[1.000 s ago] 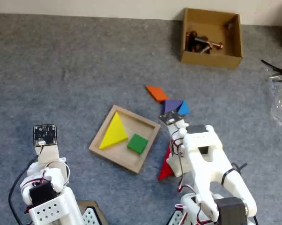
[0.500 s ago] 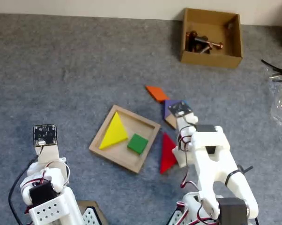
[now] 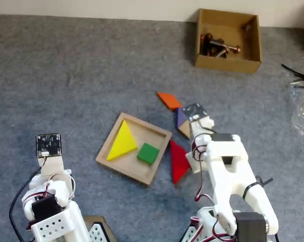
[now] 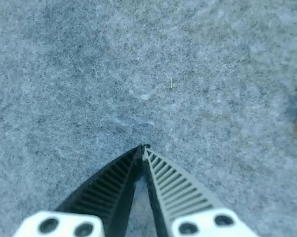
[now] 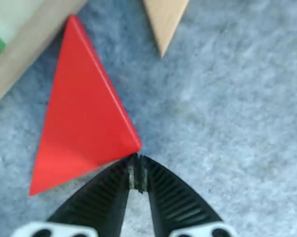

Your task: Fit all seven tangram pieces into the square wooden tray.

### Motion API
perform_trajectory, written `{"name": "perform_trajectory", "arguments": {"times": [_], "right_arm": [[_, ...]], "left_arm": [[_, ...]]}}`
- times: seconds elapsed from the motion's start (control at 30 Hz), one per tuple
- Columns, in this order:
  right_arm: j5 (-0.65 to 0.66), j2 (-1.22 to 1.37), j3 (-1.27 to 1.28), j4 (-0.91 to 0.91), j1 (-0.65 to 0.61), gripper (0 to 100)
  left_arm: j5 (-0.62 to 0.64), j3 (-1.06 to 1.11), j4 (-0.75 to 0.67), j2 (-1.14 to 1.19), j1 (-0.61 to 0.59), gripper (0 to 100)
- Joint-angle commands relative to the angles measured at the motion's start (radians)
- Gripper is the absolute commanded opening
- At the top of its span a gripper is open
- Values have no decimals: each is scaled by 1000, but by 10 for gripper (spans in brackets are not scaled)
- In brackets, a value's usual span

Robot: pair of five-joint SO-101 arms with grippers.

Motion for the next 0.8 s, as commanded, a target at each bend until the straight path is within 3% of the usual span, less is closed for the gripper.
{"name": "perform_trajectory", "arguments": {"times": [0.0,0.1,0.2,0.43,0.77], "right_arm": [[9,-38,-91,-21,10,10],[-5,-39,-96,8,10,11],[-112,-47,-153,81,7,33],[-173,-39,-285,191,-2,217],[-440,-39,-214,185,-217,276]], "left_arm": [[9,21,9,-5,15,5],[9,21,9,-5,15,5],[9,21,9,-5,15,5],[9,21,9,-5,15,5],[9,21,9,-5,15,5]]}}
